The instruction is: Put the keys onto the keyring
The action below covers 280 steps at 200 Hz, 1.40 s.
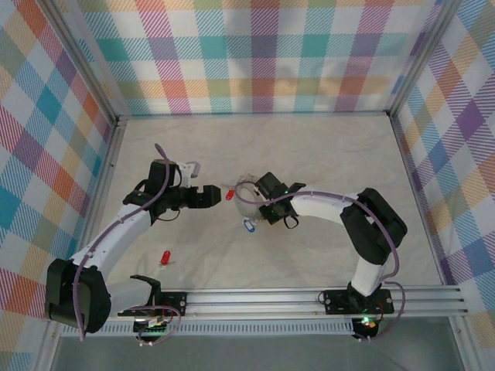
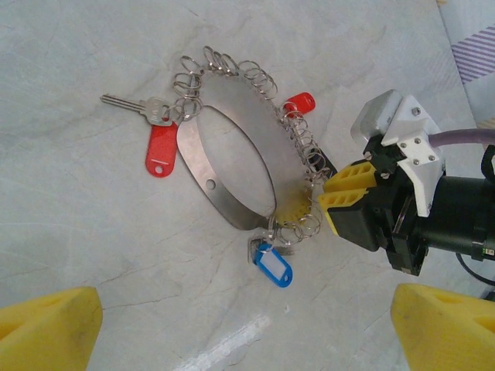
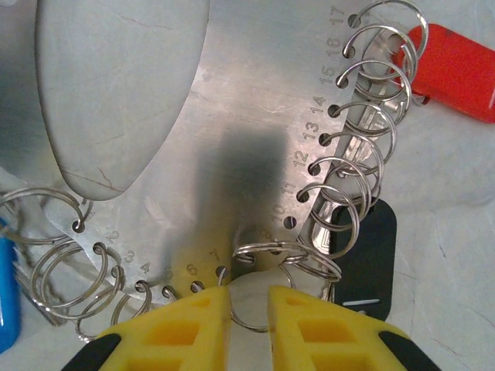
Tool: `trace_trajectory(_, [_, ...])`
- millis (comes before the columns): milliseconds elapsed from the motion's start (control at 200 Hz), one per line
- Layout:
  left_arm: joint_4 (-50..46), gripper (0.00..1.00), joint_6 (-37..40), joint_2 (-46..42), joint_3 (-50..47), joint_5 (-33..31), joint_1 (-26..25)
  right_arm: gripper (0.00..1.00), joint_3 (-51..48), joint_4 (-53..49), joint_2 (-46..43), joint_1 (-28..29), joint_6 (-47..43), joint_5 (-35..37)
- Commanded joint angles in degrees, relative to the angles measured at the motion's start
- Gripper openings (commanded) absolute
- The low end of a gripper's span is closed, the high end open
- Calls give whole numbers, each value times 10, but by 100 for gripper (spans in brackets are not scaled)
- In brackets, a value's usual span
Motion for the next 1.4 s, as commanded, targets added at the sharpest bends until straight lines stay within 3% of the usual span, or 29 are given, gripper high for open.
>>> trace_trajectory(0, [-15,96,9,-8,6,0,-6,20,12,-9,14,3,-4,-4])
trace_trajectory(380, [-16,96,9,-10,7,-1,-6,21,32,-41,-26,2,23,-34])
trace_trajectory(525, [-14,96,9,-10,7,0,-6,25,25,-43,-77,-22,125,-54])
trace_trajectory(720, [-14,96,11,-14,4,1,-6,25,-43,17,-129,-89,316,-168])
trace_trajectory(875, [-13,96,12,-13,5,2,-6,34,-89,67,-131,-122,420,-238])
trace_trajectory(1125, [-14,96,12,-17,4,1,-6,32,-114,128,-109,-141,495,-303])
trace_trajectory(1395, [-12,96,9,-17,3,1,-6,30,-124,135,-74,-142,541,-300])
